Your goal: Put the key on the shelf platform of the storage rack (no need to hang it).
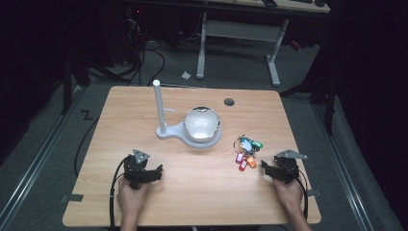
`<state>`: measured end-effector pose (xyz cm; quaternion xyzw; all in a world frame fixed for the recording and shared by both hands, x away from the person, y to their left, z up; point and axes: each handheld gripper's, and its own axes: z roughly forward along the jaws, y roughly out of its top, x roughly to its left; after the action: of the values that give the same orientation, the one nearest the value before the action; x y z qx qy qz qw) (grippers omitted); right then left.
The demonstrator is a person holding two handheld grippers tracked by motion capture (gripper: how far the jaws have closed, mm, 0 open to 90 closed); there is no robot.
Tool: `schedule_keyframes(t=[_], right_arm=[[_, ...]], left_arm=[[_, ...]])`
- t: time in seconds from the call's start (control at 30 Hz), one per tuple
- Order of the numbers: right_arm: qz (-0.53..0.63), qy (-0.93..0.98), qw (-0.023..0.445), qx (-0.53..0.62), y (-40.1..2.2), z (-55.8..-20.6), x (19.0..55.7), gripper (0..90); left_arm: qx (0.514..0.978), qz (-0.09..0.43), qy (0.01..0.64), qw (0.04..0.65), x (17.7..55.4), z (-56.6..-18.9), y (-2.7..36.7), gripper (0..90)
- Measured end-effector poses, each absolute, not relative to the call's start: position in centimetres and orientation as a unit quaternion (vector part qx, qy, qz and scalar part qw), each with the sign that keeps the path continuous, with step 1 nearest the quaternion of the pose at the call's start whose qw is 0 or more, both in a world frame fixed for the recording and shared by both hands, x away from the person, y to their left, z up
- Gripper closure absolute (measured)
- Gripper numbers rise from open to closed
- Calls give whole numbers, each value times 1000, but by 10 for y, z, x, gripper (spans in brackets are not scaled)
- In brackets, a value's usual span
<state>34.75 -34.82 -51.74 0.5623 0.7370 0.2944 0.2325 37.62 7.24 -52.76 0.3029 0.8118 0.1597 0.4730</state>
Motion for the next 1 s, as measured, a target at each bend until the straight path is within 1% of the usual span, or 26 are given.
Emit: schedule_keyframes(t=[0.17,0.27,0.53,1.0], right_arm=[[293,736,232,565,-348,-517,347,389],[289,736,232,567,-347,-516,346,419],[288,739,228,564,-345,-514,345,423],[309,745,228,545,-335,-497,343,428]], left_arm=[[302,160,812,473,376,-528,72,150],[303,160,812,473,376,-528,72,150],[303,160,812,473,376,-528,72,150],[303,159,812,473,376,-528,72,150]])
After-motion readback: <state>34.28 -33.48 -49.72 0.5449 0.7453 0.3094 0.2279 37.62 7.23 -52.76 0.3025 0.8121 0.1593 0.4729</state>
